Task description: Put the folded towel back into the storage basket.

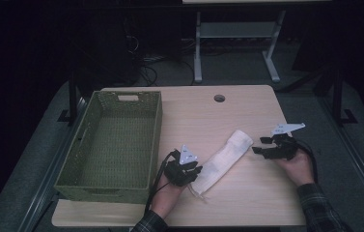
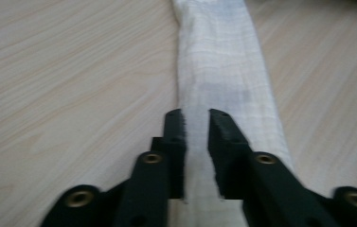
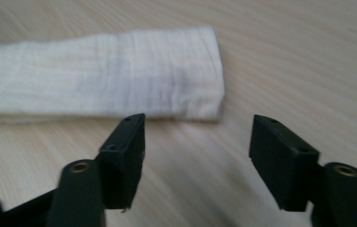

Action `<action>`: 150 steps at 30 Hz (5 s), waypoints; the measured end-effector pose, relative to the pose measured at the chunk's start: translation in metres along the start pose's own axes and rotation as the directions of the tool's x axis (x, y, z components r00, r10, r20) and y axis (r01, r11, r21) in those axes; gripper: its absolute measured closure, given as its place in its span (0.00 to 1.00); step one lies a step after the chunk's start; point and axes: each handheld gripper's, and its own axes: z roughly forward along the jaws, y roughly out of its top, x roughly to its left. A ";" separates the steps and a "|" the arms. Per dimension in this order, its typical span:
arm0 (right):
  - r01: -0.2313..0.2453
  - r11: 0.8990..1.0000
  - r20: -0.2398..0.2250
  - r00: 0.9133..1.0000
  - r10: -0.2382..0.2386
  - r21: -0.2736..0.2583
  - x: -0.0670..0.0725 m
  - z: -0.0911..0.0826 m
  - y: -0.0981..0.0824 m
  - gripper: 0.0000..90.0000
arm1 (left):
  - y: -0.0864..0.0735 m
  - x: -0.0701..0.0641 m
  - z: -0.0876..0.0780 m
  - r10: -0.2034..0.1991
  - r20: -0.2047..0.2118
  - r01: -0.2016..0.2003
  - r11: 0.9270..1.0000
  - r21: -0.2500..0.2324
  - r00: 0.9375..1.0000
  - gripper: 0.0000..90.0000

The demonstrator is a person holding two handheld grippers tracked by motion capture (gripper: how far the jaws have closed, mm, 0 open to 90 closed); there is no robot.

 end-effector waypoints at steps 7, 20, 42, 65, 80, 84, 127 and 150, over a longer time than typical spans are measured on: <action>-0.037 0.999 0.056 0.998 0.036 0.018 0.000 -0.013 -0.023 0.28 | -0.002 0.008 0.016 -0.007 -0.043 0.009 0.998 0.061 0.999 0.99; -0.049 0.999 0.104 0.993 0.047 0.021 -0.003 -0.011 -0.027 0.20 | -0.013 0.007 0.023 -0.024 0.032 0.020 0.992 0.122 0.999 1.00; -0.031 0.999 0.070 0.997 0.030 0.020 -0.002 -0.003 -0.029 0.11 | -0.007 -0.052 0.029 0.140 0.255 -0.176 0.976 0.125 0.957 0.99; -0.030 0.999 0.071 0.997 0.029 0.021 -0.003 -0.003 -0.029 0.11 | 0.026 -0.074 0.041 0.280 0.437 -0.331 0.943 0.044 0.855 0.63; -0.032 0.999 0.074 0.997 0.030 0.022 -0.003 -0.003 -0.029 0.11 | 0.050 -0.076 0.078 0.400 0.479 -0.462 0.887 0.012 0.781 0.27; -0.032 0.999 0.074 0.997 0.030 0.022 -0.003 -0.003 -0.029 0.11 | 0.050 -0.076 0.086 0.407 0.476 -0.474 0.880 0.023 0.780 0.23; 0.160 0.987 -0.155 0.976 -0.156 0.016 0.016 0.004 0.018 0.28 | 0.026 -0.052 0.040 0.246 0.456 -0.309 0.949 0.067 0.855 0.90; 0.271 0.955 -0.289 0.930 -0.228 0.119 0.046 0.074 0.065 0.40 | 0.013 -0.028 0.025 0.220 0.448 -0.258 0.966 0.023 0.866 0.90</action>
